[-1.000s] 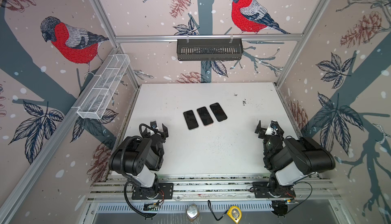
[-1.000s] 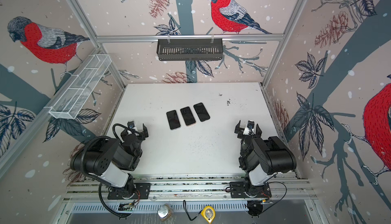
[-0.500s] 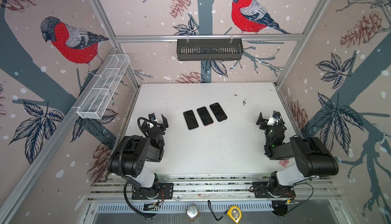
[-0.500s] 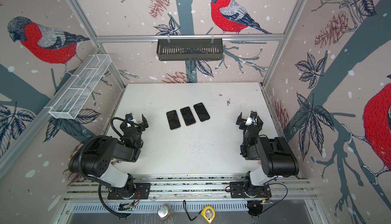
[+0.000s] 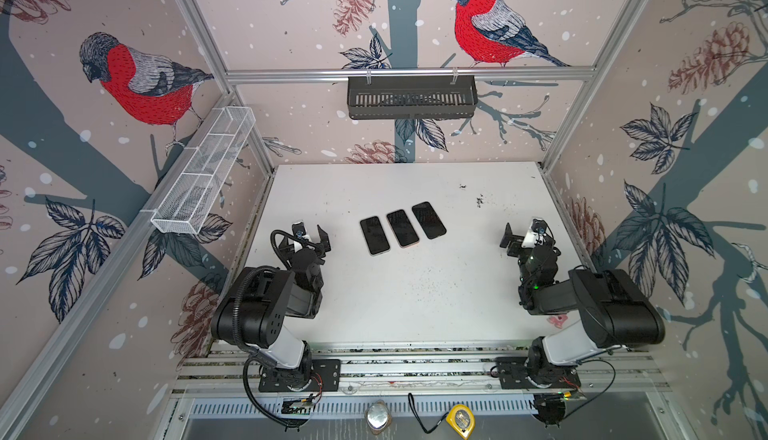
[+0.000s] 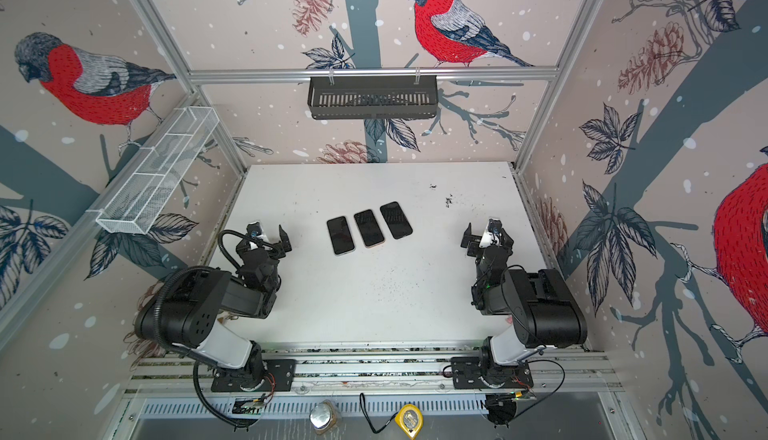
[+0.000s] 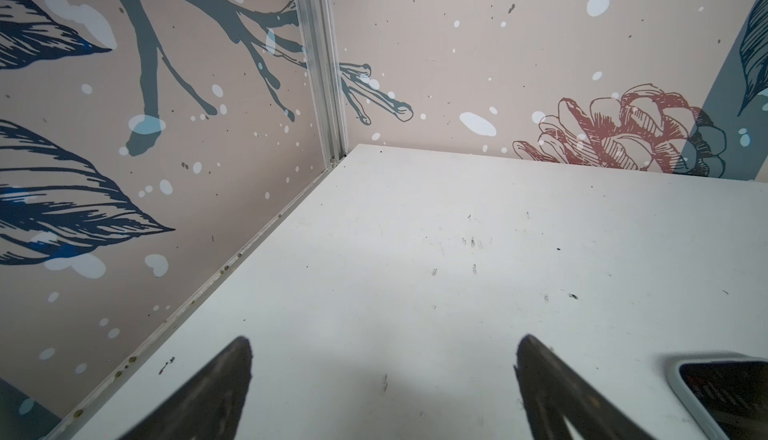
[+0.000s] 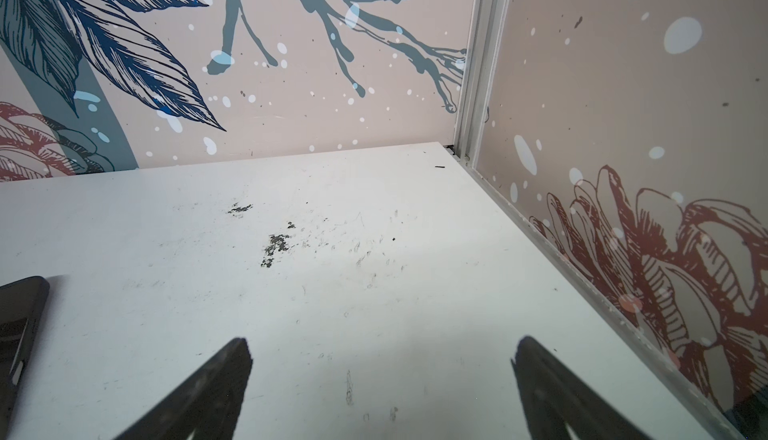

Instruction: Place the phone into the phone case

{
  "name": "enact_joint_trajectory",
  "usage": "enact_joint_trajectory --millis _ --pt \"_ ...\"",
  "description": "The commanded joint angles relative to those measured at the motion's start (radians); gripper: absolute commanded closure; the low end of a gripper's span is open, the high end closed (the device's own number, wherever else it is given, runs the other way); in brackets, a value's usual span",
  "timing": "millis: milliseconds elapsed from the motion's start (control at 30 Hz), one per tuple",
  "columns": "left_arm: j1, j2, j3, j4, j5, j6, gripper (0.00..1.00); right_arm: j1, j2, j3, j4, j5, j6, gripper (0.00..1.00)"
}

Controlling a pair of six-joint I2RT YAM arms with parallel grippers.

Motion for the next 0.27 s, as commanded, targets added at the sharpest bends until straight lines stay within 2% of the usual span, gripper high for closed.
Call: enact_joint_trajectory --millis 0,233 --pt "0.001 -0.003 0.0 0.034 -0.002 -0.004 0.02 0.0 0.005 0.013 -0.006 -0.016 0.009 0.0" --pt "0.0 -0.004 0.0 0.033 -0.001 -0.004 0.02 -0.008 -0.002 0.001 0.01 -0.028 0.011 0.0"
